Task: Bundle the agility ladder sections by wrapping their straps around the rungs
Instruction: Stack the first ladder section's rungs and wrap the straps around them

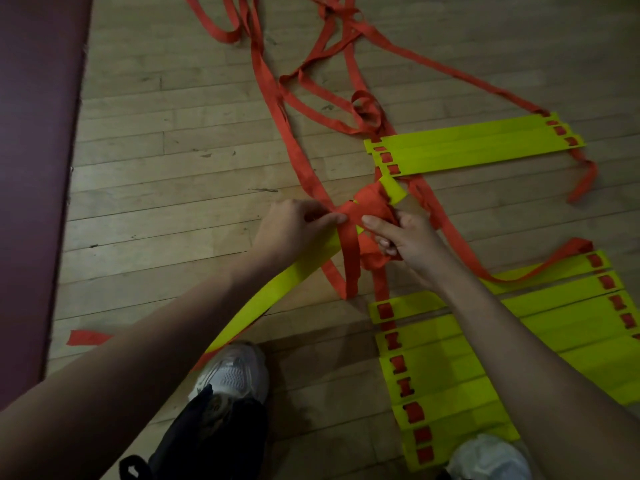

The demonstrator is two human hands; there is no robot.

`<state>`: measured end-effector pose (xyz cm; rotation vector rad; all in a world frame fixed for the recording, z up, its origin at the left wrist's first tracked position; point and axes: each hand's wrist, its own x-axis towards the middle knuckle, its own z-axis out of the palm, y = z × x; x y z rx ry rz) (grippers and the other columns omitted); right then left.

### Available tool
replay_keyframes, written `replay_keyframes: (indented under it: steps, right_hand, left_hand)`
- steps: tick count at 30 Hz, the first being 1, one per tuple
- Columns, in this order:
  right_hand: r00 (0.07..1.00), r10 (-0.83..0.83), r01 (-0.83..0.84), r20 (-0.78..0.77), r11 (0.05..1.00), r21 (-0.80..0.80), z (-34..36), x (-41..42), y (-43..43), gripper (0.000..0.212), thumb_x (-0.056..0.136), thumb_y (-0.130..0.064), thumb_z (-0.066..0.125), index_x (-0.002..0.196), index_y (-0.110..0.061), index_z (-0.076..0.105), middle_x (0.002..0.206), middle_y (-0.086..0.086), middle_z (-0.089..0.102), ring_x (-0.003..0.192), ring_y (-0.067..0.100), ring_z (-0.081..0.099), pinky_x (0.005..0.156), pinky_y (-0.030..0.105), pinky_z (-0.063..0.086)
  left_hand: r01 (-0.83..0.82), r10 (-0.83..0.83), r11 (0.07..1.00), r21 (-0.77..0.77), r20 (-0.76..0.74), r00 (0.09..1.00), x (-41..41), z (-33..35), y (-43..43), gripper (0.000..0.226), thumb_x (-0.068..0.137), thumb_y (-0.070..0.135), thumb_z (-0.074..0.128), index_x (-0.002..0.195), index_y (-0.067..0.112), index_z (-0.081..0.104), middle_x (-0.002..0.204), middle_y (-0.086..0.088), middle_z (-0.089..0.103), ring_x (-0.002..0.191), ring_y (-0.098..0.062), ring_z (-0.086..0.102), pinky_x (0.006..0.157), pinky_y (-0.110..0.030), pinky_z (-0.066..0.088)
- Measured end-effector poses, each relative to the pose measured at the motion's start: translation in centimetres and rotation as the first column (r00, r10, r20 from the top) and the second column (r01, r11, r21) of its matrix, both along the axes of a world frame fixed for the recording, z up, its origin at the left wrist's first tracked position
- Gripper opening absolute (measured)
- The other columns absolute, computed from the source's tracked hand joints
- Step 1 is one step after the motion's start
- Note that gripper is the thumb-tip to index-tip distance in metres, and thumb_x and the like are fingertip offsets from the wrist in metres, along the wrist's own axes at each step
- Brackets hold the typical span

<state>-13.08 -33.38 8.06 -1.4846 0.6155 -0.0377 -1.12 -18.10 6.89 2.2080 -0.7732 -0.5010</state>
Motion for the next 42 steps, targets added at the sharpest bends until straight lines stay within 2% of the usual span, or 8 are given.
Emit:
replay_keyframes:
  steps: [4, 8, 13, 17, 24, 29, 36, 42]
  right_hand:
    - [1.000, 0.005, -0.005, 0.015, 1.000, 0.008, 0.2, 0.1, 0.1, 0.022, 0.092, -0.015, 0.061, 0.072, -0.014, 0.053, 0.050, -0.008, 0.042, 0.044, 0.002, 0.038, 0.044, 0.015, 0.031]
    - [0.996, 0.086, -0.085, 0.005, 0.995, -0.051, 0.4, 0.2, 0.3, 0.026, 0.095, -0.016, 0.057, 0.068, -0.012, 0.055, 0.056, -0.002, 0.052, 0.046, 0.005, 0.045, 0.049, 0.018, 0.038]
    - [0.996, 0.086, -0.088, -0.036, 0.994, -0.065, -0.8, -0.7, 0.8, 0.007, 0.097, -0.011, 0.052, 0.091, -0.016, 0.052, 0.069, 0.000, 0.065, 0.058, 0.012, 0.063, 0.065, 0.035, 0.054]
    - [0.995, 0.091, -0.094, -0.049, 0.994, -0.061, 0.0, -0.4, 1.0, 0.028, 0.100, -0.009, 0.041, 0.084, -0.012, 0.064, 0.068, -0.001, 0.067, 0.060, 0.008, 0.063, 0.069, 0.029, 0.052]
    - [0.995, 0.096, -0.097, 0.015, 0.993, 0.067, 0.5, -0.7, 1.5, 0.025, 0.098, -0.003, 0.037, 0.083, -0.007, 0.056, 0.051, 0.004, 0.058, 0.046, 0.013, 0.055, 0.051, 0.025, 0.047]
    - [0.989, 0.099, -0.094, 0.111, 0.994, -0.051, -0.3, -0.9, 1.3, 0.015, 0.098, -0.012, 0.048, 0.088, -0.010, 0.058, 0.048, -0.008, 0.049, 0.044, 0.003, 0.045, 0.049, 0.020, 0.042]
    - [0.989, 0.060, -0.081, 0.139, 0.986, 0.146, -0.1, 0.1, 0.6, 0.010, 0.086, -0.016, 0.060, 0.089, -0.006, 0.060, 0.061, 0.002, 0.054, 0.044, 0.002, 0.045, 0.045, 0.015, 0.036]
    - [0.965, 0.058, -0.133, 0.256, 0.948, 0.289, 1.1, 1.6, 0.3, 0.066, 0.072, -0.021, 0.068, 0.111, 0.025, 0.042, 0.052, -0.005, 0.038, 0.039, 0.001, 0.031, 0.053, 0.023, 0.028]
  left_hand:
    - [0.010, -0.059, 0.993, -0.114, -0.440, 0.896, 0.0, -1.1, 0.8, 0.072, 0.056, 0.061, 0.079, 0.118, 0.027, 0.067, 0.112, -0.002, 0.067, 0.108, -0.015, 0.062, 0.094, -0.031, 0.050]
    - [0.039, -0.142, 0.982, -0.186, -0.581, 0.802, 0.2, -0.2, 0.7, 0.048, 0.068, 0.031, 0.084, 0.111, 0.017, 0.069, 0.107, -0.015, 0.070, 0.096, -0.020, 0.066, 0.090, -0.037, 0.052]
    - [-0.119, -0.012, 0.972, -0.205, -0.543, 0.839, 1.1, 0.8, 0.3, 0.014, 0.079, 0.015, 0.076, 0.088, 0.022, 0.069, 0.089, -0.013, 0.068, 0.079, -0.020, 0.063, 0.074, -0.030, 0.051]
    - [-0.186, 0.074, 0.970, -0.156, -0.541, 0.838, 1.8, 0.7, 0.2, 0.020, 0.068, 0.035, 0.081, 0.078, 0.028, 0.066, 0.093, -0.010, 0.068, 0.084, -0.024, 0.064, 0.082, -0.036, 0.050]
    - [-0.119, -0.020, 0.972, -0.203, -0.575, 0.818, 1.7, 1.0, 0.3, 0.056, 0.049, 0.043, 0.077, 0.098, 0.017, 0.070, 0.108, -0.017, 0.068, 0.106, -0.038, 0.062, 0.100, -0.054, 0.044]
    - [-0.078, -0.145, 0.957, -0.280, -0.692, 0.707, 1.9, 2.3, 1.3, 0.053, 0.073, 0.033, 0.073, 0.118, 0.006, 0.065, 0.121, -0.019, 0.064, 0.117, -0.038, 0.057, 0.108, -0.051, 0.038]
    - [-0.093, -0.126, 0.966, -0.242, -0.751, 0.648, -0.1, 3.6, 0.3, 0.026, 0.094, 0.030, 0.052, 0.097, 0.009, 0.067, 0.076, -0.003, 0.069, 0.062, -0.011, 0.062, 0.058, -0.023, 0.049]
    - [-0.072, -0.143, 0.978, -0.195, -0.884, 0.445, -0.3, 4.5, 0.1, 0.024, 0.095, 0.025, 0.045, 0.088, 0.007, 0.060, 0.068, -0.001, 0.063, 0.053, -0.008, 0.058, 0.054, -0.021, 0.049]
